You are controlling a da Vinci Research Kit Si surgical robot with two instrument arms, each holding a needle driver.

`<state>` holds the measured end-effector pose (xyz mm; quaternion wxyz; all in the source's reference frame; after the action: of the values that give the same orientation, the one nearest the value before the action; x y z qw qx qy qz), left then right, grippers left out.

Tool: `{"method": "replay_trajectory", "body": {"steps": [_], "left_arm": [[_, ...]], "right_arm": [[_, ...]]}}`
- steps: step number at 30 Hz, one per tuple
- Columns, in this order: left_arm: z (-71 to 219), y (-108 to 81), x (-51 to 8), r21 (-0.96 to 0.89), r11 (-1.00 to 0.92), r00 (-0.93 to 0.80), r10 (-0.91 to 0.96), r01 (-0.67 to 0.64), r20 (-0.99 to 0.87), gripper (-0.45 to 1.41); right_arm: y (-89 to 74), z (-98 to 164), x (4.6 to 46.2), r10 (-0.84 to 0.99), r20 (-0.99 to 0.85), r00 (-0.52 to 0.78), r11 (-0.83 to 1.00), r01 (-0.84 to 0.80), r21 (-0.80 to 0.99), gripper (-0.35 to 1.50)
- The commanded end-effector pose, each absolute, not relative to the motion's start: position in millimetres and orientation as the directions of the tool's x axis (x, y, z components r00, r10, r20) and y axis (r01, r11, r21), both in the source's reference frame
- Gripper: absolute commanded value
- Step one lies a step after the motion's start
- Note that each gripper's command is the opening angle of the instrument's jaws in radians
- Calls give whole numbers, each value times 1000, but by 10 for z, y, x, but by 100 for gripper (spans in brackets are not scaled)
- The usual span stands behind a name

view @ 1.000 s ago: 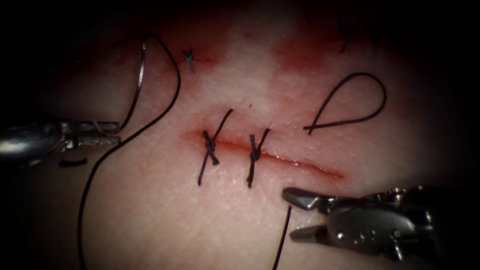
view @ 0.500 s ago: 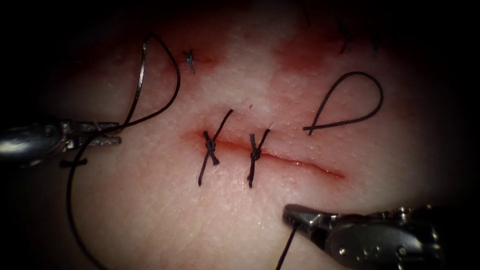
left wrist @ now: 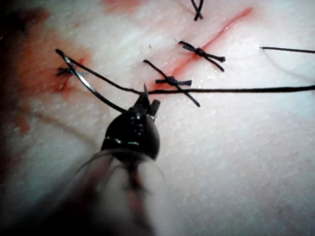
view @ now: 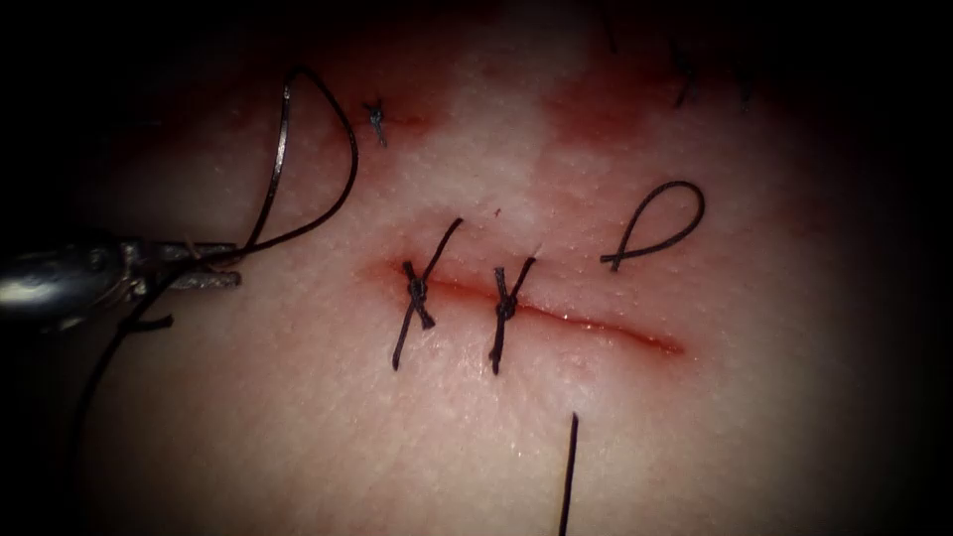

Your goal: Wound Closure

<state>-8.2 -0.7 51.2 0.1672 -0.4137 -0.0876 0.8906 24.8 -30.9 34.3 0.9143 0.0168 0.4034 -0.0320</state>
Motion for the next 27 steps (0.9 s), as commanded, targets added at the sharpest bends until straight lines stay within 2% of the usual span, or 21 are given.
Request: {"method": "replay_trajectory", "body": {"steps": [1, 8, 13, 14, 15, 17, 20, 27], "left_arm": [[518, -10, -88, -296, -929, -601, 370, -224, -708, -45], [518, -10, -87, -296, -929, -601, 370, -224, -708, -45], [518, -10, -87, -296, -929, -601, 370, -224, -708, -45], [518, -10, -87, -296, -929, -601, 370, -224, -708, -45], [518, -10, -87, -296, -929, -601, 370, -224, -708, -45], [518, -10, -87, -296, -929, -601, 370, -224, -708, -45], [518, -10, -87, -296, -929, -601, 370, -223, -708, -45], [519, -11, -88, -296, -929, -603, 370, -222, -707, -45]], "right_arm": [[-327, 347, 260, -61, -743, 667, 991, 126, 32, -35], [-347, 339, 274, -90, -777, 622, 974, 216, 60, -35], [-337, 335, 277, -108, -808, 579, 977, 211, 20, -32], [-329, 337, 276, -113, -819, 562, 979, 202, 4, 36], [-322, 338, 274, -108, -828, 551, 981, 193, 0, 71], [-306, 341, 266, -114, -835, 538, 987, 156, -34, 118], [-283, 342, 247, -154, -820, 552, 988, 86, -128, 145], [-250, 357, 223, -153, -818, 555, 985, 21, -170, 141]]}}
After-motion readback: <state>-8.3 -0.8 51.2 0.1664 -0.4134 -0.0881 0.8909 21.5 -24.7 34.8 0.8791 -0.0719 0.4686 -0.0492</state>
